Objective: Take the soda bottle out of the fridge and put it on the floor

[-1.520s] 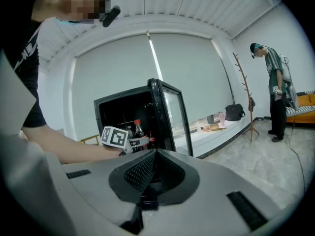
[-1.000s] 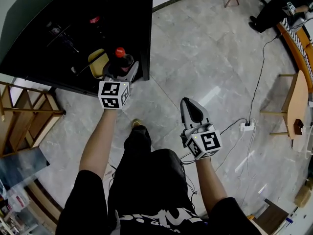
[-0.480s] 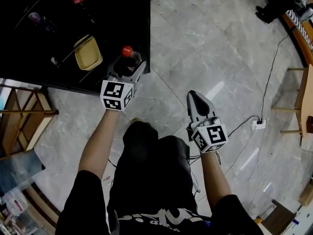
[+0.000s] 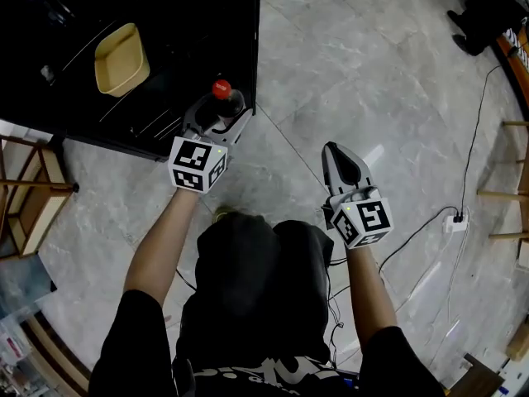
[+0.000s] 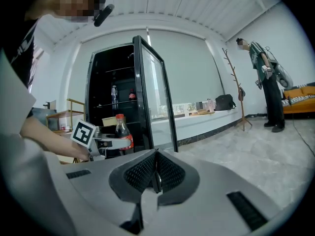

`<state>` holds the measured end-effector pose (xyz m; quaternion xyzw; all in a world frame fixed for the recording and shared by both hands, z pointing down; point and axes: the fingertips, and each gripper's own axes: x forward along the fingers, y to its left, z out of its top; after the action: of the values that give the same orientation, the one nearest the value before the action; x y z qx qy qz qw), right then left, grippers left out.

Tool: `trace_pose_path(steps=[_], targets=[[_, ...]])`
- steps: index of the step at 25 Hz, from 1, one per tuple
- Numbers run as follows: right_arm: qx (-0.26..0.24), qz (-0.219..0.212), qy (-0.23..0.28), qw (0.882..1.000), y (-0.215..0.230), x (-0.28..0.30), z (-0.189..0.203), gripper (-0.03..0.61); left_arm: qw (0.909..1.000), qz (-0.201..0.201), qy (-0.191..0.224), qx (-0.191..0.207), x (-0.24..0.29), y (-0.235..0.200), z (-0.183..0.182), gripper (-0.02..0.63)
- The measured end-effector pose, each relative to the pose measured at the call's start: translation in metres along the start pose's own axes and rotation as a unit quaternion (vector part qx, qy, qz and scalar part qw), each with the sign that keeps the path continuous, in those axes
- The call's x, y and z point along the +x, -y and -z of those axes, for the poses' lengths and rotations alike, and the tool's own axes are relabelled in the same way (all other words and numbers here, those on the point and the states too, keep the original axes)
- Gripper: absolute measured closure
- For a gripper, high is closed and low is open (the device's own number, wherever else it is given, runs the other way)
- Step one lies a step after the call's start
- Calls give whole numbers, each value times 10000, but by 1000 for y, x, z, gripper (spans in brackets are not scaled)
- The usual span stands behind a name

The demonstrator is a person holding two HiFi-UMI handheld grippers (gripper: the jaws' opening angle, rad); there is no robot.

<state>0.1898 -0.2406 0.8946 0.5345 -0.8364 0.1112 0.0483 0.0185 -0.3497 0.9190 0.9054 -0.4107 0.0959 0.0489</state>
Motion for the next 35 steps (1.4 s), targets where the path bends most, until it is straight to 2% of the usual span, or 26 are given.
trace_pose_path(steps=[9,19,23,29,35], targets=[[-49,-237,-2,9997,11,20,76,554,9999,-61,-85,-68,8,-2,96,304],[70,-443,-86,9990,29,32,131,554,9997,6,-238,-95,41,16,184,302],[91,-486,-166,9986,25,37,156,554,9993,-8,-268,-243,56,19,216,302],[267,-409,-275,9984,31,39,181,554,9990,-4,-384,-233,75,23,249,304],[341,-364,-273,9984,32,47,190,554,9991,18,-392,-144,83,20,259,302]])
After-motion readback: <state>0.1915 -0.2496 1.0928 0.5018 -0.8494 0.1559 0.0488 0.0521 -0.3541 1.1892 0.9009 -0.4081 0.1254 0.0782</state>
